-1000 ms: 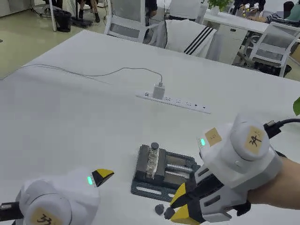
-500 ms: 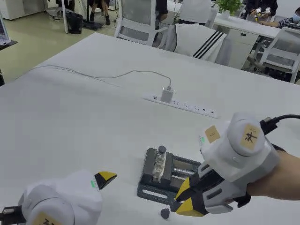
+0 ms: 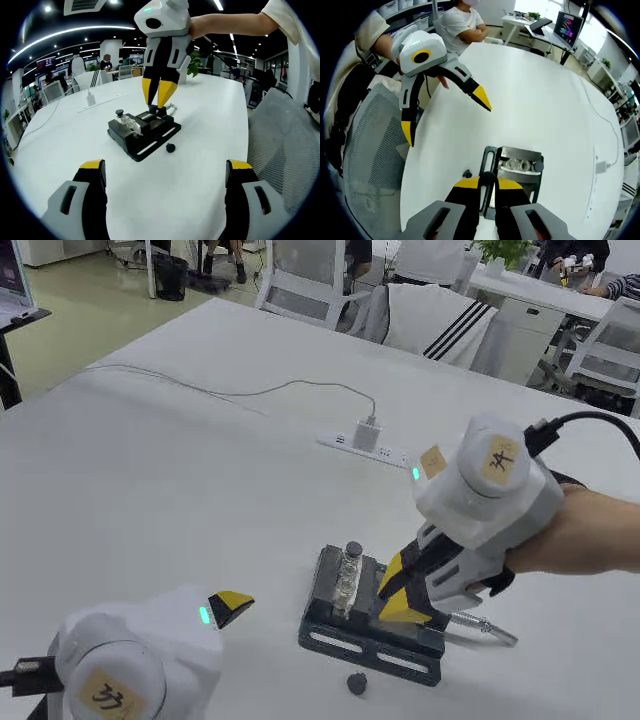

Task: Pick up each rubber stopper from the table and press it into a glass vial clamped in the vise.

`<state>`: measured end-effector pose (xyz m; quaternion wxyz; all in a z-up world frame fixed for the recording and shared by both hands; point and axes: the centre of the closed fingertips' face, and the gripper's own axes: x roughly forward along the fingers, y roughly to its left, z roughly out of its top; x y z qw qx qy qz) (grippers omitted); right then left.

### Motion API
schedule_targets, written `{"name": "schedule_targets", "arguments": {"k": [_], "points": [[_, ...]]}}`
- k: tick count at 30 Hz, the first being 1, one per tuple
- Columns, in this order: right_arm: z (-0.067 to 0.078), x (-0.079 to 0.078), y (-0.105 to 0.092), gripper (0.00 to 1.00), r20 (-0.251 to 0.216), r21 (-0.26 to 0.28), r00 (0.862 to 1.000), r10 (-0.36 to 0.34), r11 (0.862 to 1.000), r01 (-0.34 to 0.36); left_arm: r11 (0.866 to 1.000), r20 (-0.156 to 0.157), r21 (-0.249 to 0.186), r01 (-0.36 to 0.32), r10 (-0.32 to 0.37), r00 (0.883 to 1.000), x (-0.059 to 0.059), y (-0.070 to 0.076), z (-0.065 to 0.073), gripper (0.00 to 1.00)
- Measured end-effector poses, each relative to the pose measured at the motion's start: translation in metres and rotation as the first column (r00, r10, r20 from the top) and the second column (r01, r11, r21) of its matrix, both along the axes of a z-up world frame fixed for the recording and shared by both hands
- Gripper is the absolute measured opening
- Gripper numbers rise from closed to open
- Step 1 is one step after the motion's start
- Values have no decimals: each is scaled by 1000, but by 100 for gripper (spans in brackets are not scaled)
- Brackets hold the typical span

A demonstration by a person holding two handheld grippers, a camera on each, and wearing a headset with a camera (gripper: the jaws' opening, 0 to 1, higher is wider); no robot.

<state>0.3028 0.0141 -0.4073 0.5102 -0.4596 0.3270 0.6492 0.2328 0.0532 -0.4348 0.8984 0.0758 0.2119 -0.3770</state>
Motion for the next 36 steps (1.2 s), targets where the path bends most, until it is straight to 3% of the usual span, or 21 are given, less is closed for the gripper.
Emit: {"name": "schedule_targets", "arguments": {"k": [18, 36], "points": [[-2, 44, 13, 5, 64, -50, 998, 19, 999, -16, 1000, -10, -9, -4, 4, 1000, -1, 3, -3, 99], [-8, 52, 20, 5, 50, -107, 990, 129, 987, -123, 1000, -20, -26, -5, 4, 1000, 3, -2, -6, 99]]}}
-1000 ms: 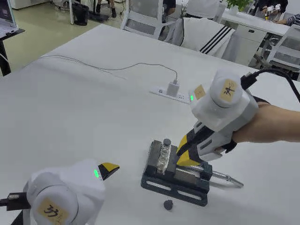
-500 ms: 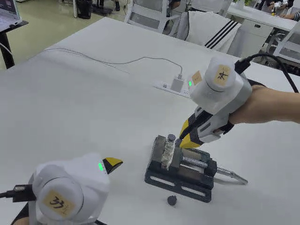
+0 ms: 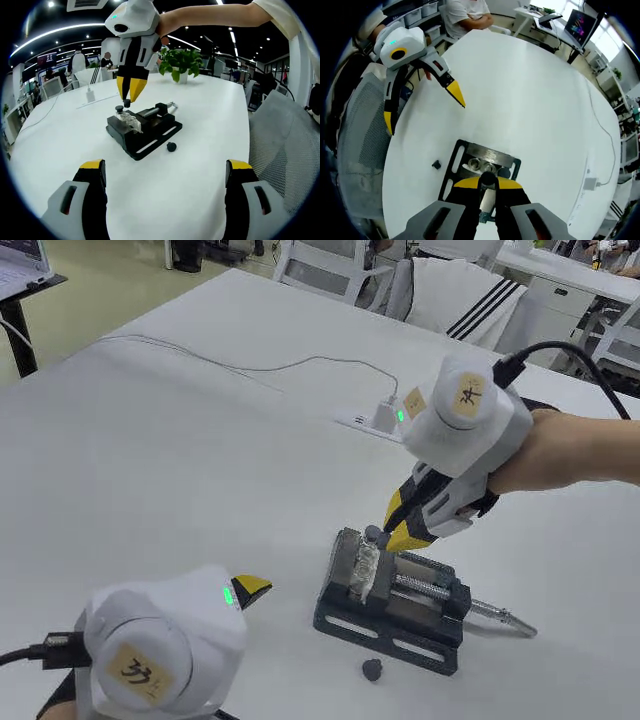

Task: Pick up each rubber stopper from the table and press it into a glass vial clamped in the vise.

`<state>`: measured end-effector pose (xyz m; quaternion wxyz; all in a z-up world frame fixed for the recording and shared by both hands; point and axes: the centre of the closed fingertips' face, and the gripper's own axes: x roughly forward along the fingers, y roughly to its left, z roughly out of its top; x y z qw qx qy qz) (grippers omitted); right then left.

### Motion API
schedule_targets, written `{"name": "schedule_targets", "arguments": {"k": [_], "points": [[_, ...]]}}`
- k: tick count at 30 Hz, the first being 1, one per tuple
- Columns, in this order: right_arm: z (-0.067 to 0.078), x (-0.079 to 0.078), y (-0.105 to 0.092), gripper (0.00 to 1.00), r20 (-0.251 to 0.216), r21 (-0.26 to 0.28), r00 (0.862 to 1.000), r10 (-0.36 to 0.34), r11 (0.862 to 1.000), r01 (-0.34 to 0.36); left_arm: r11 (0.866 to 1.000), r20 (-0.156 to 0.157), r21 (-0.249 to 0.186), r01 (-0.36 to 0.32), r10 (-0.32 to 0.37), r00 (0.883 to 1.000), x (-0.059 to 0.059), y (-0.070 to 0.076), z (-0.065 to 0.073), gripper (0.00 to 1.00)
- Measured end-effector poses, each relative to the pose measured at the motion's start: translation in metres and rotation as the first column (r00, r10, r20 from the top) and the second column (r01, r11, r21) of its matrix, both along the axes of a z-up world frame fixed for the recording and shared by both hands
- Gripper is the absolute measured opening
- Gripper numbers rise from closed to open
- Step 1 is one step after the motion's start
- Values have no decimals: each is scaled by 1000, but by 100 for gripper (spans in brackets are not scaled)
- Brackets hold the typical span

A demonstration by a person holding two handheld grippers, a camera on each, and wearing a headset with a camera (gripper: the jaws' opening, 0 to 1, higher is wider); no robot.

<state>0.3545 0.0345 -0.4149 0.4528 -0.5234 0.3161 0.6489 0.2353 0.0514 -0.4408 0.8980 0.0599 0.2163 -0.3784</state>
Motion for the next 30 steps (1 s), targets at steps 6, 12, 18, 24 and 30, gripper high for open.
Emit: {"name": "schedule_targets", "arguments": {"k": [6, 12, 18, 24, 30], "points": [[-4, 0, 4, 5, -1, -28, 999, 50, 998, -50, 1000, -8, -3, -5, 5, 1000, 1, 3, -3, 99], [-9, -1, 5, 5, -6, -53, 997, 82, 995, -82, 1000, -15, -8, -9, 9, 1000, 2, 4, -5, 99], [-13, -1, 4, 5, -12, -69, 996, 88, 994, -89, 1000, -20, -11, -13, 12, 1000, 2, 4, -8, 99], [-14, 0, 3, 5, -19, -81, 996, 91, 992, -93, 1000, -28, -15, -15, 14, 999, 1, 4, -11, 99], [-15, -2, 6, 5, -22, -108, 993, 112, 988, -114, 1000, -32, -21, -22, 21, 999, 1, 3, -12, 99]]}}
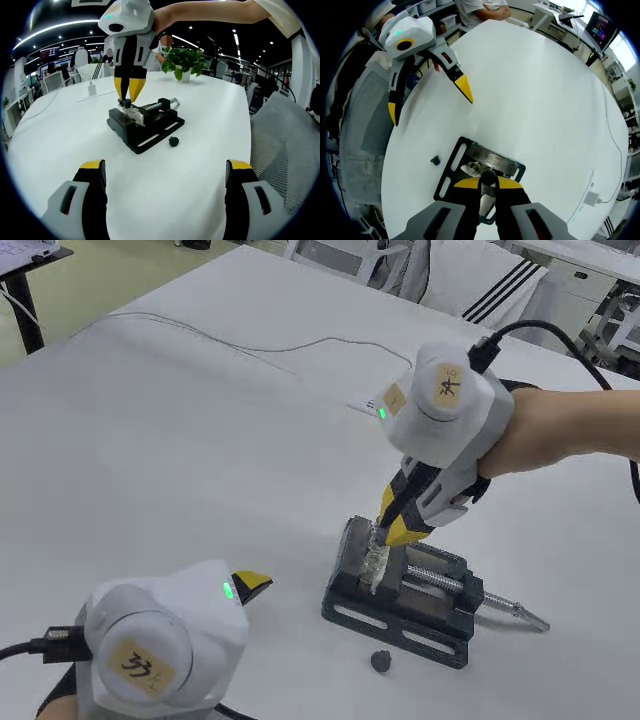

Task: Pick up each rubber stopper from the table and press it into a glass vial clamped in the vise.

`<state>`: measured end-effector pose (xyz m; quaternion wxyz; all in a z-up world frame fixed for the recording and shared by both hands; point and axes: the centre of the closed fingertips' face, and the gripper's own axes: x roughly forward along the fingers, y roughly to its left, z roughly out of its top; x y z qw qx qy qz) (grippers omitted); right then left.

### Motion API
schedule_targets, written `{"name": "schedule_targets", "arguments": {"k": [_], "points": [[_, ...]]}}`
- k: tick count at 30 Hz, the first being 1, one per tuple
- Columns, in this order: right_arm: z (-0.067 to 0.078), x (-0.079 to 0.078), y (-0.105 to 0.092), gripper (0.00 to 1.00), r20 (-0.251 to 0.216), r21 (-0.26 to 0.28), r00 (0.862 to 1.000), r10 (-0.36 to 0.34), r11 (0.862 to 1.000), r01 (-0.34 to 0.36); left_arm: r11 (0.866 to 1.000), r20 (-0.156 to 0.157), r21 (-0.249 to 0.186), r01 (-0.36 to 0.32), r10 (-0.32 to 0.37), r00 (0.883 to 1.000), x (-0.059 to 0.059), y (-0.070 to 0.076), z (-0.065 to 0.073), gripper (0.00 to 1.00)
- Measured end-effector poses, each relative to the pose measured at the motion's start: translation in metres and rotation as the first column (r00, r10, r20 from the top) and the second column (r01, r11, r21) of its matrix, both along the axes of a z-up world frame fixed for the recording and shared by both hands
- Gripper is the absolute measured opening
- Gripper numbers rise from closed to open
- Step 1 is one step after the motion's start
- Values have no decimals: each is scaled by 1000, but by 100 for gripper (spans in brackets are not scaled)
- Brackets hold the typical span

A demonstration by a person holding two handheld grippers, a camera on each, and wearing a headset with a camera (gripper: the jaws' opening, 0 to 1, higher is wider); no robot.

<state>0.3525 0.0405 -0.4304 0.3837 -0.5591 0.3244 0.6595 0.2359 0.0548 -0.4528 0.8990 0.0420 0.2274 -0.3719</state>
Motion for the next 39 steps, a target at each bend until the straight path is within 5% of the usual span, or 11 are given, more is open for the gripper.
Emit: {"name": "schedule_targets", "arguments": {"k": [13, 18, 25, 39], "points": [[-1, 3, -2, 4, -18, 30, 997, -70, 997, 70, 1000, -1, -5, -4, 4, 1000, 1, 0, -1, 99], [-1, 1, 0, 4, -36, 75, 984, -175, 981, 177, 1000, -1, -8, -3, 3, 1000, 1, -1, -1, 99], [-1, 0, 1, 4, -17, 68, 967, -254, 965, 255, 1000, 1, -12, -3, 3, 1000, 2, -3, 0, 99], [-1, 0, 0, 6, 18, 63, 988, -153, 986, 152, 1000, -1, -19, -8, 8, 1000, 1, -2, 0, 98]]}}
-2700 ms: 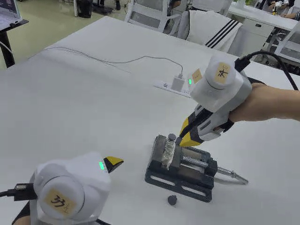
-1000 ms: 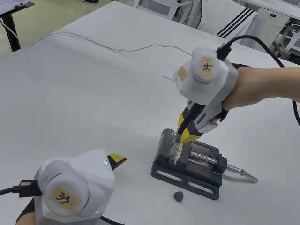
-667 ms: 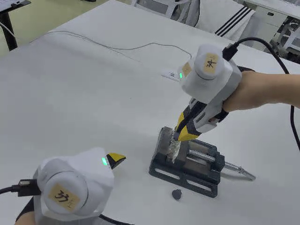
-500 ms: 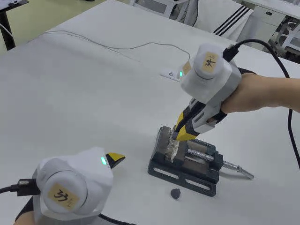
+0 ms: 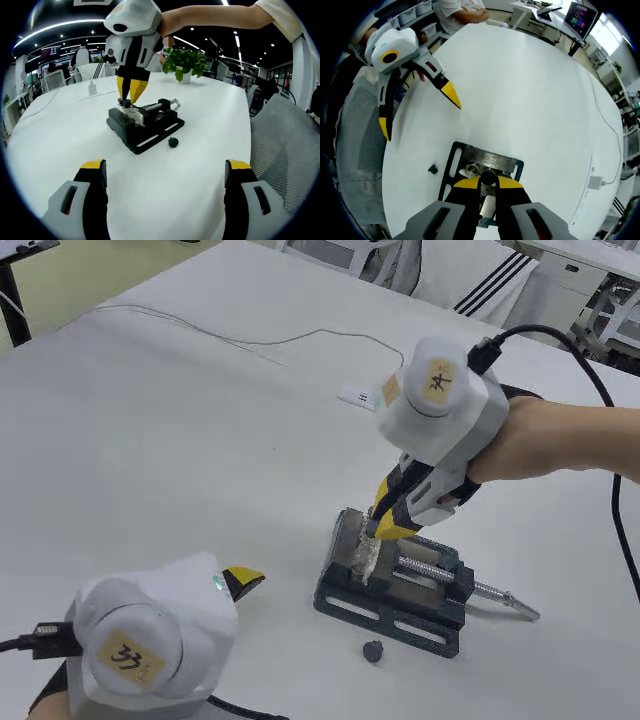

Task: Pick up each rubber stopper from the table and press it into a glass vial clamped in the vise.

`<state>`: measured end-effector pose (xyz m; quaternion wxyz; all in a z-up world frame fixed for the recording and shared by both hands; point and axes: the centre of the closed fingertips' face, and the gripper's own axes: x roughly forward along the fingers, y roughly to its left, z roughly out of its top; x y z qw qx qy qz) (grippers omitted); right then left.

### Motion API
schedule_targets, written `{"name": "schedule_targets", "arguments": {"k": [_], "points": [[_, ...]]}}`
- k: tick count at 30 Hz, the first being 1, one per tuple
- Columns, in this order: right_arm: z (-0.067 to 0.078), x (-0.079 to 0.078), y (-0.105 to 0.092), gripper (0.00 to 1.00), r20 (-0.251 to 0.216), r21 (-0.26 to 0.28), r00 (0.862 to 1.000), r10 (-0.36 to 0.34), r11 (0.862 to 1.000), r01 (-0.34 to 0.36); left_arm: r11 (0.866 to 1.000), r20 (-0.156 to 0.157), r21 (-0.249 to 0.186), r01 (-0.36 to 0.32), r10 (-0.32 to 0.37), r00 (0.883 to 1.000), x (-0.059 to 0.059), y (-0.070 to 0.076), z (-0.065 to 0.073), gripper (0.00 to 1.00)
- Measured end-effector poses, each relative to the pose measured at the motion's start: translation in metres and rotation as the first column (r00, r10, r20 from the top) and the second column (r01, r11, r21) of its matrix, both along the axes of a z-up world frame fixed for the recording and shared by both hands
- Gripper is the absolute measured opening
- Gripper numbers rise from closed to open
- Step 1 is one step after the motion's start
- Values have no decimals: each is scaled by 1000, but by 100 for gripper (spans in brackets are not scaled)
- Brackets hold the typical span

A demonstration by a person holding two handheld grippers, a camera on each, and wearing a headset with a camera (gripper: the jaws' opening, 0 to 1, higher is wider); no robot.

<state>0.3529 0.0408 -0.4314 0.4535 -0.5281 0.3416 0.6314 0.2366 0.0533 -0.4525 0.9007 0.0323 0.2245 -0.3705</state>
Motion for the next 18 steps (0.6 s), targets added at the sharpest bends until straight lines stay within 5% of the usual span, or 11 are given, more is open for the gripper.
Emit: {"name": "schedule_targets", "arguments": {"k": [18], "points": [[4, 0, 0, 13, 14, -10, 998, 67, 998, -67, 1000, -6, 10, -9, 9, 1000, 1, 6, 0, 99]]}}
